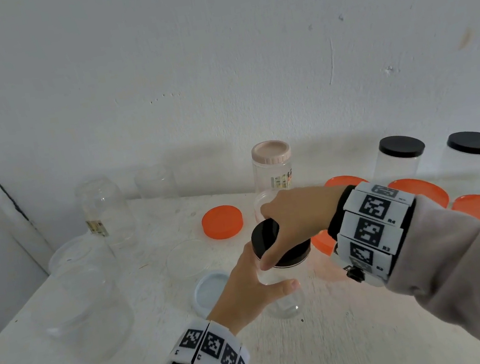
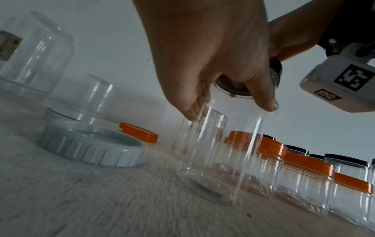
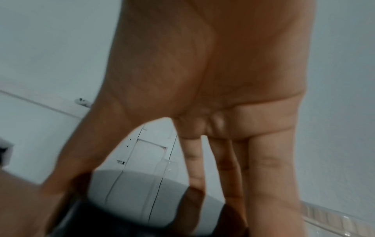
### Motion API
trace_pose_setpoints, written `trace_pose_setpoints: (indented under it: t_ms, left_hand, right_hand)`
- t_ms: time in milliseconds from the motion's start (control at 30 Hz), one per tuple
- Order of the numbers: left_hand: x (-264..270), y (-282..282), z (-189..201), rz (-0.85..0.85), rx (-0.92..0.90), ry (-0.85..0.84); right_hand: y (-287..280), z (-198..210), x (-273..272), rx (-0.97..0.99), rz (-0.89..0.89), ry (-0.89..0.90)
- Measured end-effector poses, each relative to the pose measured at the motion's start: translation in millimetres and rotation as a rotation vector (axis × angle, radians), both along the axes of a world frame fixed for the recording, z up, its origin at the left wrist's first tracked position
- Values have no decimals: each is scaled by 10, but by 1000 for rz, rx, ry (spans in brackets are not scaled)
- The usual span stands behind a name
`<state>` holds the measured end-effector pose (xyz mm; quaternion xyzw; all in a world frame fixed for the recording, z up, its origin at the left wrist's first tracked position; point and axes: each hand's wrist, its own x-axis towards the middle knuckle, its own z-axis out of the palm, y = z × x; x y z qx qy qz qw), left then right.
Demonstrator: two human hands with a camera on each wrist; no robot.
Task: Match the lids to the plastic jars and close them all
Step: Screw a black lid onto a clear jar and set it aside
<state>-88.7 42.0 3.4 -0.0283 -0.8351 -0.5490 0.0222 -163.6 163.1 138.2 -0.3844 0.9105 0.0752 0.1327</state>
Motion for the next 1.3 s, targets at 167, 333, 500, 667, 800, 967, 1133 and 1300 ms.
trace_pose_setpoints:
  t_ms: [167,333,500,667,800,967,1133,1300]
  left_hand:
    - [-6,4,-22,20,15,2]
    - [-5,8,-28,23,-13,-7]
    - [0,4,-14,3,-15,6]
    - [4,7,-18,12,-8,13]
    - [2,6,-25,27,-25,12]
    - [0,8,-27,27,-6,8]
    - [7,6,-30,15,-15,15]
    - [-1,14,-30,26,-13,14]
  right_hand:
    - [36,123,-6,97,61,-200]
    - [37,137,-12,31,162,-175]
    - [4,13,5,-19,78,-11]
    - [24,43,-9,15,18,-135]
    - [43,127,-9,41,123,-239]
    - [34,77,-14,-25,108,-162]
    - [11,-1,4,-13,4,-90]
    - [23,107,24,65,122,-214]
